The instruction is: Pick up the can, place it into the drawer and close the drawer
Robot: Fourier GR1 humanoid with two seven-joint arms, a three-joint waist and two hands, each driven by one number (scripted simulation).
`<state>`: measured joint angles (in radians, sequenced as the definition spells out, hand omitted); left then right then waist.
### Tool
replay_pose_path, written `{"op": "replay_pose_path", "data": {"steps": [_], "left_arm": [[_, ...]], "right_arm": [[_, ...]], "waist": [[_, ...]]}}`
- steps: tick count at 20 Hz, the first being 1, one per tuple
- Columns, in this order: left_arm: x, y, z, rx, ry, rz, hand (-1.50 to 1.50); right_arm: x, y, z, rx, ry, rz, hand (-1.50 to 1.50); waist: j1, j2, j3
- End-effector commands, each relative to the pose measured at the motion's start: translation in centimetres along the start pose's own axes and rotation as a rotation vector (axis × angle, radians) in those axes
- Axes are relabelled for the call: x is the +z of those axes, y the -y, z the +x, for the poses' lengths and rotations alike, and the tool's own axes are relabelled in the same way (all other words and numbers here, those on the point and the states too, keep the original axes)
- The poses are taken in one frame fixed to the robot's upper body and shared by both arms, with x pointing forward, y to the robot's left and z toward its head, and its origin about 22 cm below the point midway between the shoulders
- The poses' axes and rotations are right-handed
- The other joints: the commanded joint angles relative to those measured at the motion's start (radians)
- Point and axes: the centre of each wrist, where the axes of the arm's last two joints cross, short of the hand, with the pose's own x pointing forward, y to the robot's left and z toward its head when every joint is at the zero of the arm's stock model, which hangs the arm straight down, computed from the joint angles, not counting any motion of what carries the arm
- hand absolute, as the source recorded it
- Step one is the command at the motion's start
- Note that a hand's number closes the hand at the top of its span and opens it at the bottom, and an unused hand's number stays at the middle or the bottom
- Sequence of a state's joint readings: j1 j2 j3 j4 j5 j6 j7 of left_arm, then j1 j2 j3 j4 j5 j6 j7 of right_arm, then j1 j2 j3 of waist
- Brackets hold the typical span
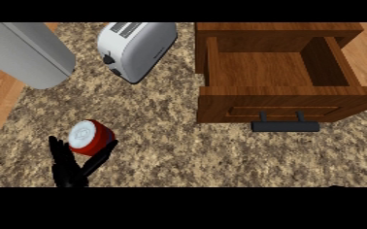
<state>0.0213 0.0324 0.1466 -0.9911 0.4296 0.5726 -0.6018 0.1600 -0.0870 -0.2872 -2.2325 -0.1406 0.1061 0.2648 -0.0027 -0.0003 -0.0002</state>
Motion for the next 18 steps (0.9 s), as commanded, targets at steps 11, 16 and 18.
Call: {"op": "replay_pose_path", "data": {"steps": [11, 16, 18], "left_arm": [[-3.6, 1.4, -1.0, 0.073, 0.007, -0.18, 1.5], [-3.2, 5.0, 0.8, 0.111, 0.045, -0.238, 1.5], [-3.5, 3.8, -0.2, 0.118, 0.03, -0.258, 1.5]], "right_arm": [[0.2, 0.6, 0.9, 0.01, 0.009, 0.002, -1.5], [-1.5, -0.4, -0.3, 0.028, 0.028, -0.022, -1.5], [-1.3, -0.2, 0.0, 0.048, 0.03, -0.013, -1.5]], "waist": [[-0.005, 0.001, 0.0], [0.001, 0.001, 0.0], [-0.001, 0.001, 0.0]]}}
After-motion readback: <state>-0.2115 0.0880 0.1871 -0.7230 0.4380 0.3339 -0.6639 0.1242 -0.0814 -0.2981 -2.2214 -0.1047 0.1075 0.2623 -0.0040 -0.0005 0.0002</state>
